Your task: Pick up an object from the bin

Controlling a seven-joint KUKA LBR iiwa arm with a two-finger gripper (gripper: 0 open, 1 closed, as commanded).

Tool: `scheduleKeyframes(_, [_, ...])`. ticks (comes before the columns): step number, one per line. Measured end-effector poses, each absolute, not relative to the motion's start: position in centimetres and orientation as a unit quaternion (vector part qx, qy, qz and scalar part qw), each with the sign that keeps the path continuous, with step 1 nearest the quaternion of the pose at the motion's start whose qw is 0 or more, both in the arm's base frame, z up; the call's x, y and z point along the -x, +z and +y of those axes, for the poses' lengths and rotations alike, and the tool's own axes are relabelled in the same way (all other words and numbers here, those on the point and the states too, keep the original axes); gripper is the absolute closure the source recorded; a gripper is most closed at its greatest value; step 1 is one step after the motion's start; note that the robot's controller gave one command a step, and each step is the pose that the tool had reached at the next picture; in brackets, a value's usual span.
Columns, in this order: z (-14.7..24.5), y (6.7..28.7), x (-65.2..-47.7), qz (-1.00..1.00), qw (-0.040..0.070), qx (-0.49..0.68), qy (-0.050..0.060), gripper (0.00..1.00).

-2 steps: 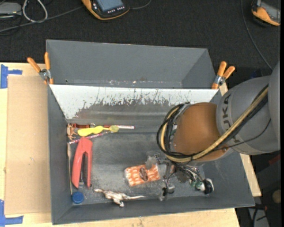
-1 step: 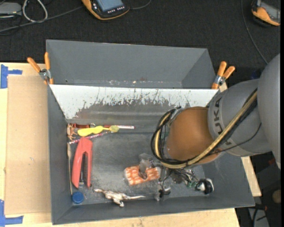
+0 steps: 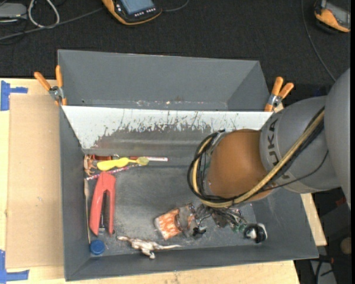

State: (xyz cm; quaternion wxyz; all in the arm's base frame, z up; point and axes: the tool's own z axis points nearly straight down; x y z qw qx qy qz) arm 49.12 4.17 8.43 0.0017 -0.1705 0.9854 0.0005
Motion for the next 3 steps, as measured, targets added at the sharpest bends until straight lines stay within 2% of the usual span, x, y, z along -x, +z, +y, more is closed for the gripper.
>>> scheduleKeyframes(1, [4.2, 8.4, -49.1, 0.985, 0.002, 0.171, 0.000, 1.00])
scheduleKeyframes(2, [3.8, 14.9, -49.2, 0.985, -0.001, 0.175, 0.001, 1.00])
scheduleKeyframes(3, [3.8, 24.8, -50.1, 0.984, -0.003, 0.176, 0.001, 1.00])
